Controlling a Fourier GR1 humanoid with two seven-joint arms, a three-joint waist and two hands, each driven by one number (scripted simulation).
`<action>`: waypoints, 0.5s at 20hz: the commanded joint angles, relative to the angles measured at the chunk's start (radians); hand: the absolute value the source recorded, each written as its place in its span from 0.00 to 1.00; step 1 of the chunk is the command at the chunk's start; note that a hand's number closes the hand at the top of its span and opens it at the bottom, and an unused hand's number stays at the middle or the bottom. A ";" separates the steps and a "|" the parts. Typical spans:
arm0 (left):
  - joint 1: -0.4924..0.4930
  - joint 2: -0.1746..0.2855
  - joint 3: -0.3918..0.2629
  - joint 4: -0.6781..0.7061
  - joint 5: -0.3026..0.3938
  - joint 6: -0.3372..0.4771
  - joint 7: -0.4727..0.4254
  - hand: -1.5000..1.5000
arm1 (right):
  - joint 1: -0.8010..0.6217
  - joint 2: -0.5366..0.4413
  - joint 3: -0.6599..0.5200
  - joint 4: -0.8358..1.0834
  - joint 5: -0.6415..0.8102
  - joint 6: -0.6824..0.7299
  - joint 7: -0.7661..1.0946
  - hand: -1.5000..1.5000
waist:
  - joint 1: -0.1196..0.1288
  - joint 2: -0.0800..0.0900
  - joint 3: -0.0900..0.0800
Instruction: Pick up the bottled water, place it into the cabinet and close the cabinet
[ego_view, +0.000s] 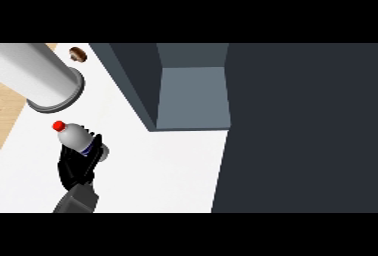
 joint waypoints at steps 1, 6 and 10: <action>0.006 -0.010 -0.020 -0.015 0.016 -0.075 0.010 1.00 | 0.098 -0.025 -0.061 -0.169 -0.072 0.024 0.019 0.00 | 0.006 -0.003 0.001; -0.091 0.034 -0.051 0.051 -0.084 0.112 -0.107 1.00 | 0.057 -0.006 -0.065 -0.076 -0.068 0.039 -0.022 0.00 | 0.003 0.001 0.001; -0.110 0.022 -0.159 0.066 -0.172 0.039 -0.079 1.00 | 0.038 -0.020 -0.104 -0.122 -0.088 0.039 0.035 0.00 | -0.001 -0.002 0.001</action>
